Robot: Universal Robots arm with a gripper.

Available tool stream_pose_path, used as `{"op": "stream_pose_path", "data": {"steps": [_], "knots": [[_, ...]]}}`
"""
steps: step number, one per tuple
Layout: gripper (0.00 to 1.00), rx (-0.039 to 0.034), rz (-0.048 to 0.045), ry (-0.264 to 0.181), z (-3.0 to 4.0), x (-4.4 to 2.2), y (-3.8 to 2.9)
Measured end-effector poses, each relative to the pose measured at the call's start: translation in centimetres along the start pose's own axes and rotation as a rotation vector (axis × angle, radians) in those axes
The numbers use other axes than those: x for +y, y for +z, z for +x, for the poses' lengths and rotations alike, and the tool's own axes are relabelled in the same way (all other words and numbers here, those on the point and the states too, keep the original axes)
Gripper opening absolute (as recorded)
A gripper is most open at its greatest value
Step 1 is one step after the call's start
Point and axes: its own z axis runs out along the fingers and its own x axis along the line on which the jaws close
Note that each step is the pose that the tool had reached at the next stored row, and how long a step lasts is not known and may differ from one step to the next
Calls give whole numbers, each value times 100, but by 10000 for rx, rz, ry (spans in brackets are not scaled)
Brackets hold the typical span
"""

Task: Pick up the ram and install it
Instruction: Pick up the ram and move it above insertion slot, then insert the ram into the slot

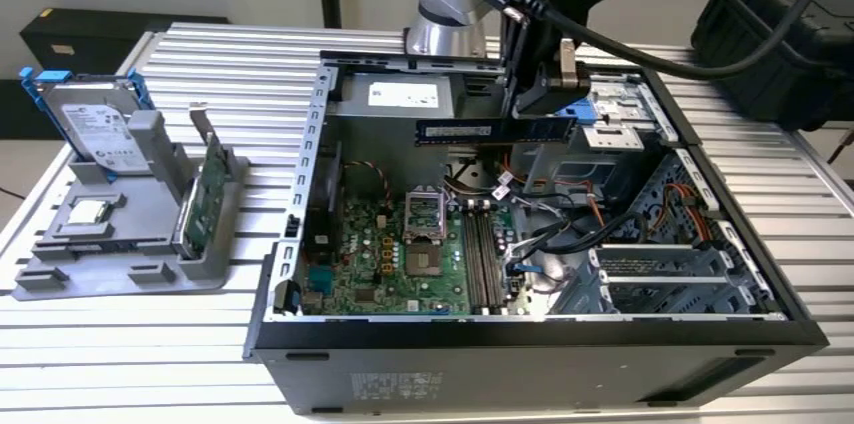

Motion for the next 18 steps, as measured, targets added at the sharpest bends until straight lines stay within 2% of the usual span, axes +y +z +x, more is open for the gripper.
{"op": "stream_pose_path", "data": {"steps": [10,18], "knots": [[0,0,0,20,132,12,-3],[0,0,2,78,202,74,-4]]}}
